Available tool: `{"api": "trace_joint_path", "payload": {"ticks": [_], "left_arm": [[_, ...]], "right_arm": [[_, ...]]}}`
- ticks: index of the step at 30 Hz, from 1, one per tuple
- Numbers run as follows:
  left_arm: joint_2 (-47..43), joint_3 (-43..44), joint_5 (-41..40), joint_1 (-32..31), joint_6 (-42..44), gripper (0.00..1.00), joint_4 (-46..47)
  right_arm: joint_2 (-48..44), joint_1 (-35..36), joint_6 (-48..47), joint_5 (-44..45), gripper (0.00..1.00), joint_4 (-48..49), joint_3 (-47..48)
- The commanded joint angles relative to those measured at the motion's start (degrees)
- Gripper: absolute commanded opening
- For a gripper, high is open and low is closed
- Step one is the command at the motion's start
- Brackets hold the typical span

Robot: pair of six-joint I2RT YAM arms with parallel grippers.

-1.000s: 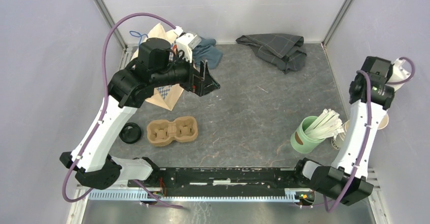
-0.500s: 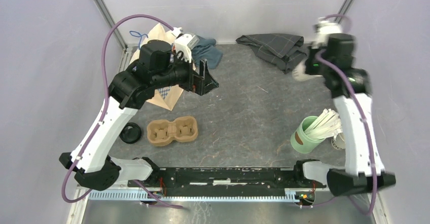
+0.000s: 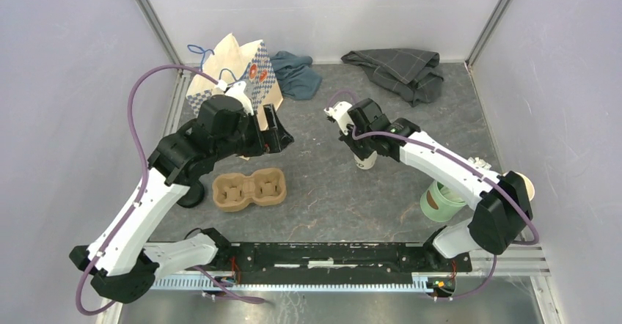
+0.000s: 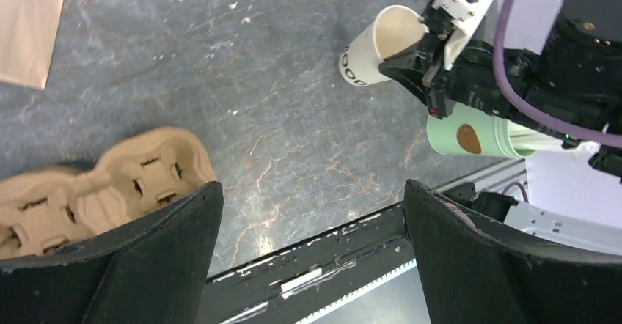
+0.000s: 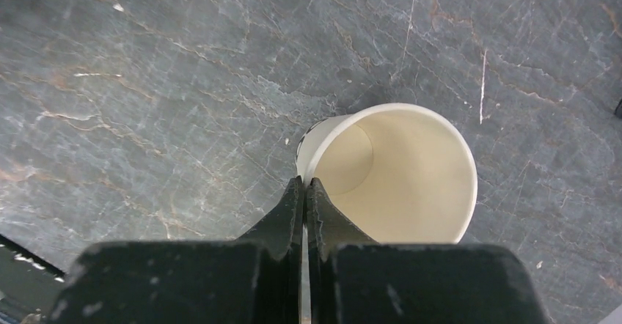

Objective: Pack the takeout coffee

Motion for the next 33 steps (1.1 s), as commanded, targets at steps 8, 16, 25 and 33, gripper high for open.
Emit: {"api": "trace_joint_path", "payload": {"ticks": [8, 16, 25, 33], "left_arm": [[-0.4, -1.0, -10.6, -0.3, -13.8, 0.98, -5.5], [0.9, -0.5, -16.6, -0.3, -18.5, 0.96, -10.8], [-7.2, -10.2, -22.9, 3.6, -38.2, 0.89, -18.2], [-4.4, -18.5, -13.3, 26.7, -28.4, 0.84, -14.5]], "right_arm": [[-3.3, 0.2, -1.4, 2.7, 0.04, 11.4, -9.3], [-6.8, 0.2, 0.8, 4.3, 0.51, 5.2, -4.0], [-16.3, 0.1, 2.6, -3.3, 0.64, -1.7, 2.5], [-17.1, 1.0, 3.7, -6.1, 0.64, -1.8, 2.0]]}}
